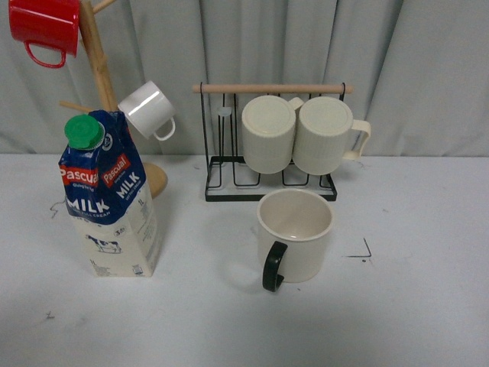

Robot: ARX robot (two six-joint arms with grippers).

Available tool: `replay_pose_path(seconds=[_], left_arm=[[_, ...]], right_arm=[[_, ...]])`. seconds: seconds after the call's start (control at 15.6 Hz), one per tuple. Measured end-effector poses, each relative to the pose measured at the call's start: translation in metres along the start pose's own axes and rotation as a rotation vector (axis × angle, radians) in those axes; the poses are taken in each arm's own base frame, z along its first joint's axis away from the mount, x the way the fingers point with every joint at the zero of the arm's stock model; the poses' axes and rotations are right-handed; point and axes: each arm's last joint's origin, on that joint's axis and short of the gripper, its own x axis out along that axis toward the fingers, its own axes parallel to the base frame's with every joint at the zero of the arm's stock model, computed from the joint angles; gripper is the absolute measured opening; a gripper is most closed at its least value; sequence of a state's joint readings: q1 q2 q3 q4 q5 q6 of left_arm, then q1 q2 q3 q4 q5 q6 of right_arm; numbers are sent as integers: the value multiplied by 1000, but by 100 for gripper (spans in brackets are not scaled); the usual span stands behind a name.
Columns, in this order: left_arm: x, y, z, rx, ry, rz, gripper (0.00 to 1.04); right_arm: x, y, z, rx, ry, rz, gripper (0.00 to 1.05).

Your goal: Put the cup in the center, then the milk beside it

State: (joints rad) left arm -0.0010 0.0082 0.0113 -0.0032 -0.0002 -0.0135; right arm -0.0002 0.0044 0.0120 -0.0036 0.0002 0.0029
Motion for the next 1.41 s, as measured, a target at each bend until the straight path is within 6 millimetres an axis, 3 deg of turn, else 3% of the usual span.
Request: replay_pose_path(seconds=[0.32, 0.45, 0.77, 1.03, 1.22, 1.41], left_arm=[[0, 0, -2, -7, 42, 11, 98], [6, 2, 4, -44, 365, 87, 98], [69, -4, 48, -45, 324, 53, 98], [143, -14, 72, -2, 274, -31, 98], [163, -23, 62, 20, 332, -71, 98], [178, -31, 66, 34, 319, -119, 98]], right_arm=[[0, 0, 0, 0, 0, 0, 90], [0, 0, 0, 0, 0, 1, 100], [0, 0, 0, 0, 0, 1, 98], [0, 0, 0, 0, 0, 1, 98], [0, 0, 0, 0, 0, 1, 98], [0, 0, 0, 0, 0, 1, 98]])
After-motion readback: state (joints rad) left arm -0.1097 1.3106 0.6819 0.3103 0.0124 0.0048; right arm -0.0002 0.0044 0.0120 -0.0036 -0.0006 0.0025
